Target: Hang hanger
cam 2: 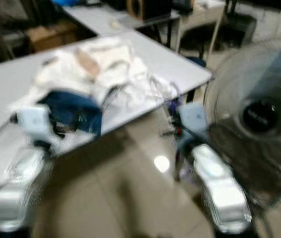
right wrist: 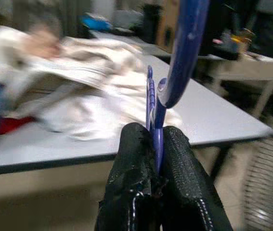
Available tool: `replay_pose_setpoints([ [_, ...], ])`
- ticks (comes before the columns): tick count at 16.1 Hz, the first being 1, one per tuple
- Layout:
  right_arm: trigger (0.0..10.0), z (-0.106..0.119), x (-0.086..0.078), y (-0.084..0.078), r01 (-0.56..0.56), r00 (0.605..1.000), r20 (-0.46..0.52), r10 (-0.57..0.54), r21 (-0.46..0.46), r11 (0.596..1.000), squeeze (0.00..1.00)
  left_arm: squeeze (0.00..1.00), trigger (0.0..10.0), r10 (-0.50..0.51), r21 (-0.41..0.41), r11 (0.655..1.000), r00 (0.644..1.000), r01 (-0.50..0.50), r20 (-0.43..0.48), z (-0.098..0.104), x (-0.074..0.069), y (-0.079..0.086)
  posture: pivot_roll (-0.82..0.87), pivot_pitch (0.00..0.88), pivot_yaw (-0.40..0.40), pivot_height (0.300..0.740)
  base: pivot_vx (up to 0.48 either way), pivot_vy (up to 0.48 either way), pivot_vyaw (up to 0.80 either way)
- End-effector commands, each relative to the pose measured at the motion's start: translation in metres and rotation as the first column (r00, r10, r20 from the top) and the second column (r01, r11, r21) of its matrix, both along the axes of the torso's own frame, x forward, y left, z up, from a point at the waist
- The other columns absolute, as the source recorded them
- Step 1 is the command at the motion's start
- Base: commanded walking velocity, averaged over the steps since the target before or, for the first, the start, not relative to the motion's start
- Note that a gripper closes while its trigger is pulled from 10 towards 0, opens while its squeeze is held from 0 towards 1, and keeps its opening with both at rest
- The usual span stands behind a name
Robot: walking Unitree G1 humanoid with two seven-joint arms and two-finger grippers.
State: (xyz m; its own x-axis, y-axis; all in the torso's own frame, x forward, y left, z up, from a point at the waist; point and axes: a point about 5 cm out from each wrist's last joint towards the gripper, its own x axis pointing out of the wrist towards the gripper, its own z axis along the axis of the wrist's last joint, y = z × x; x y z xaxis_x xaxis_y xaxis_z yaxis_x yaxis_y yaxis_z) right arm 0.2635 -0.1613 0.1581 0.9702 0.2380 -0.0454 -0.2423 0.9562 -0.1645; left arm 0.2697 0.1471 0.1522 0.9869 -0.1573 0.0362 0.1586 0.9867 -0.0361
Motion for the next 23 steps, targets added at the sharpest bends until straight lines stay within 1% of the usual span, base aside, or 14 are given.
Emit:
replay_pose_setpoints([
  [1, 10.0, 0.009, 0.001, 0.008, -0.034, 0.999, 0.043, 0.033, 0.014, 0.999, 0.00, 1.00, 10.0, 0.043, 0.025, 0.999, 0.999, -0.043, 0.001, 0.000, -0.001, 0.012, -0.15, 0.000, 0.082, 0.740, 0.450, 0.000, 0.00],
  [6, 10.0, 0.011, 0.000, 0.008, -0.052, 0.997, 0.059, 0.049, 0.045, 0.998, 0.00, 1.00, 10.0, 0.047, 0.039, 0.998, 0.999, -0.047, 0.006, 0.000, 0.002, 0.011, -0.15, 0.000, 0.082, 0.740, 0.453, 0.000, 0.00],
  [8, 10.0, 0.012, -0.001, 0.009, -0.064, 0.996, 0.062, 0.061, 0.046, 0.997, 0.00, 1.00, 10.0, 0.042, 0.047, 0.998, 0.999, -0.042, 0.008, 0.001, 0.008, 0.010, -0.15, 0.000, 0.084, 0.740, 0.452, 0.000, 0.00],
  [10, 10.0, 0.011, -0.001, 0.009, -0.065, 0.996, 0.065, 0.062, 0.043, 0.997, 0.00, 1.00, 10.0, 0.019, 0.083, 0.996, 1.000, -0.018, -0.008, 0.000, 0.020, 0.008, -0.15, 0.000, 0.088, 0.740, 0.409, 0.000, 0.00],
  [11, 10.0, 0.011, 0.000, 0.008, -0.064, 0.996, 0.065, 0.061, 0.043, 0.997, 0.00, 0.90, 10.0, -0.002, 0.085, 0.996, 1.000, 0.004, -0.020, -0.001, 0.026, 0.005, -0.16, 0.000, 0.092, 0.740, 0.000, 0.000, 0.00],
  [12, 10.0, 0.011, -0.001, 0.006, -0.060, 0.996, 0.067, 0.057, 0.041, 0.997, 0.00, 0.75, 10.0, -0.024, 0.127, 0.992, 0.999, 0.028, -0.034, -0.002, 0.036, 0.003, -0.16, 0.000, 0.099, 0.740, 0.000, 0.000, 0.00],
  [13, 10.0, 0.011, -0.001, 0.006, -0.056, 0.996, 0.070, 0.053, 0.041, 0.998, 0.00, 0.62, 10.0, -0.016, 0.177, 0.984, 0.999, 0.023, -0.038, -0.002, 0.043, 0.003, -0.17, 0.000, 0.103, 0.740, 0.000, 0.000, 0.00],
  [14, 10.0, 0.012, -0.001, 0.005, -0.051, 0.996, 0.073, 0.048, 0.042, 0.998, 0.00, 0.36, 10.0, 0.014, 0.220, 0.975, 0.999, -0.007, -0.030, 0.000, 0.054, 0.008, -0.17, 0.000, 0.108, 0.740, 0.000, 0.000, 0.00],
  [15, 10.0, 0.011, -0.002, 0.005, -0.048, 0.996, 0.074, 0.044, 0.041, 0.998, 0.00, 0.16, 7.8, 0.020, 0.247, 0.969, 0.999, -0.012, -0.028, -0.001, 0.060, 0.010, -0.18, 0.000, 0.111, 0.740, 0.000, 0.000, 0.00],
  [16, 10.0, 0.011, -0.002, 0.005, -0.046, 0.996, 0.074, 0.043, 0.041, 0.998, 0.00, 0.09, 4.5, 0.023, 0.268, 0.963, 0.999, -0.014, -0.030, -0.001, 0.063, 0.012, -0.18, 0.000, 0.114, 0.740, 0.000, 0.000, 0.00],
  [17, 10.0, 0.011, -0.002, 0.004, -0.042, 0.997, 0.074, 0.039, 0.039, 0.998, 0.00, 0.00, 0.0, 0.022, 0.296, 0.955, 0.998, -0.006, -0.050, -0.003, 0.070, 0.015, -0.18, 0.000, 0.116, 0.740, 0.000, 0.000, 0.00],
  [20, 10.0, 0.008, -0.005, 0.002, -0.027, 0.997, 0.068, 0.024, 0.038, 0.999, 0.00, 0.00, 0.0, 0.001, 0.342, 0.938, 0.987, 0.056, -0.164, -0.012, 0.079, 0.018, -0.19, 0.000, 0.125, 0.740, 0.000, 0.000, 0.00],
  [22, 10.0, 0.008, -0.006, 0.002, -0.024, 0.998, 0.066, 0.022, 0.038, 0.999, 0.00, 0.00, 0.0, 0.021, 0.329, 0.943, 0.979, 0.048, -0.204, -0.017, 0.079, 0.021, -0.19, 0.000, 0.125, 0.740, 0.000, 0.000, 0.00],
  [23, 10.0, 0.007, -0.006, 0.002, -0.025, 0.998, 0.064, 0.022, 0.039, 0.999, 0.00, 0.00, 0.0, -0.006, 0.296, 0.952, 0.972, 0.078, -0.237, -0.018, 0.078, 0.019, -0.19, 0.000, 0.124, 0.740, 0.000, 0.000, 0.00],
])
